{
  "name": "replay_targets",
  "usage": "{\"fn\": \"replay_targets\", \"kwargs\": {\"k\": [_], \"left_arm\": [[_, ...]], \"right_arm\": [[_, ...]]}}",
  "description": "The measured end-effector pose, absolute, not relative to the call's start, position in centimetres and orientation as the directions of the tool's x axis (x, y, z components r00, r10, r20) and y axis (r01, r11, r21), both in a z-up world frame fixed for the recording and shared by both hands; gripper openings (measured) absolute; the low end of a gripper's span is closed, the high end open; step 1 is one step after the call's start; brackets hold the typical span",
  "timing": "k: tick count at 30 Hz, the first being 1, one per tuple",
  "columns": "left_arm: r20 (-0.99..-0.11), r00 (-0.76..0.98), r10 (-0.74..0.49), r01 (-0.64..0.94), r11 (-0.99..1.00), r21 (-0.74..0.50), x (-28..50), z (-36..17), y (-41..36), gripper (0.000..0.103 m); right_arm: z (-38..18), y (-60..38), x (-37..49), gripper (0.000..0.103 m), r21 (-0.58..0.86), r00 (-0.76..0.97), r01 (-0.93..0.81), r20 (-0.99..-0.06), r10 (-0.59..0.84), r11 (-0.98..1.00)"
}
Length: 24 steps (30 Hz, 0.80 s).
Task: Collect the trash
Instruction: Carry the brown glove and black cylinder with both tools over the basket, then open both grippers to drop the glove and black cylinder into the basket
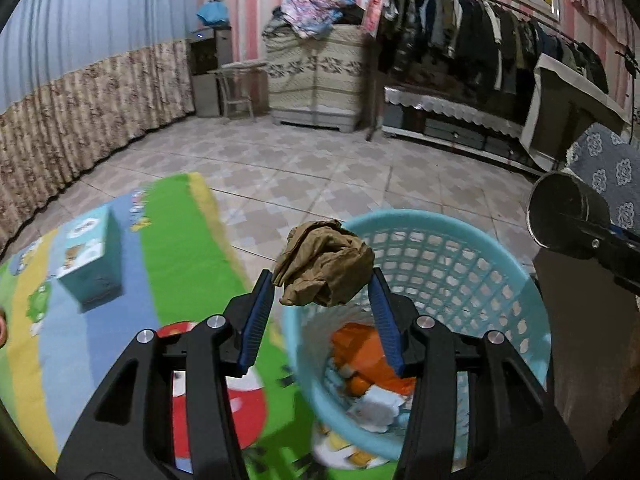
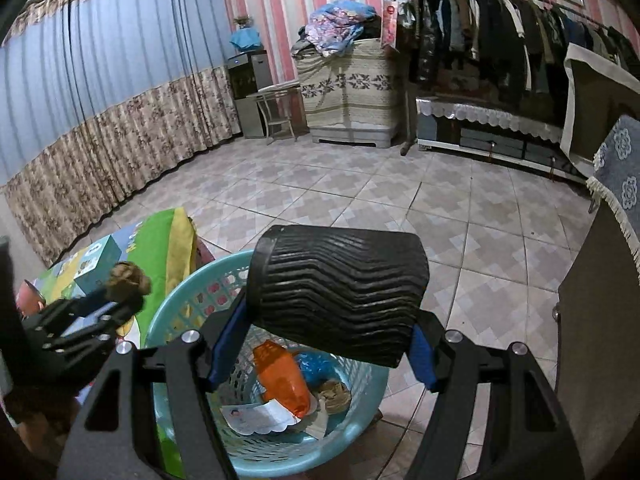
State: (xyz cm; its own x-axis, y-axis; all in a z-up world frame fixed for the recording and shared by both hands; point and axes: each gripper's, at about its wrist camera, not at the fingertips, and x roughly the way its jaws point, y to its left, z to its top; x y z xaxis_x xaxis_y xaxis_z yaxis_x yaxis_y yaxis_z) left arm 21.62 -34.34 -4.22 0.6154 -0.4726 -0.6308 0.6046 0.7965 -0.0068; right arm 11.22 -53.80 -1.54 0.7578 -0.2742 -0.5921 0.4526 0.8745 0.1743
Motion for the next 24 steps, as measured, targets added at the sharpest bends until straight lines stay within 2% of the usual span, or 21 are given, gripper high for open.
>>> {"fn": "replay_targets", "kwargs": {"k": [10,15,19,21,24], "left_arm": [[-0.649,0.615,-0.448,0.605,0.796,0.024,22.7,-4.7,-36.5,0.059],[-0.619,0.661,-0.423,0.578,0.814,0.061,22.5,-3.9,-35.2,0.073],[-0.613,0.679,-0.403,0.551,0.832,0.064,22.7,-3.4,-33.7,0.076],[-0.602,0.696,-0.392,0.532,0.845,0.065,22.8,-3.0,-32.8,0.084],[-0.579,0.728,-0.367,0.492,0.868,0.068,23.0,-2.1,-30.6,0.088]], "right_arm": [[-2.1,-54.2,11.4,0.068,0.192,0.760,0.447,-0.597,-0.257,0.874],[-2.1,-53.7,11.7,0.068,0.184,0.760,0.437,-0.598,-0.253,0.880],[-2.2,-53.0,12.2,0.068,0.172,0.759,0.423,-0.603,-0.245,0.889],[-2.3,-52.5,12.6,0.068,0.162,0.758,0.412,-0.607,-0.238,0.897],[-2.5,-51.5,13.5,0.068,0.154,0.757,0.393,-0.614,-0.223,0.907]]}}
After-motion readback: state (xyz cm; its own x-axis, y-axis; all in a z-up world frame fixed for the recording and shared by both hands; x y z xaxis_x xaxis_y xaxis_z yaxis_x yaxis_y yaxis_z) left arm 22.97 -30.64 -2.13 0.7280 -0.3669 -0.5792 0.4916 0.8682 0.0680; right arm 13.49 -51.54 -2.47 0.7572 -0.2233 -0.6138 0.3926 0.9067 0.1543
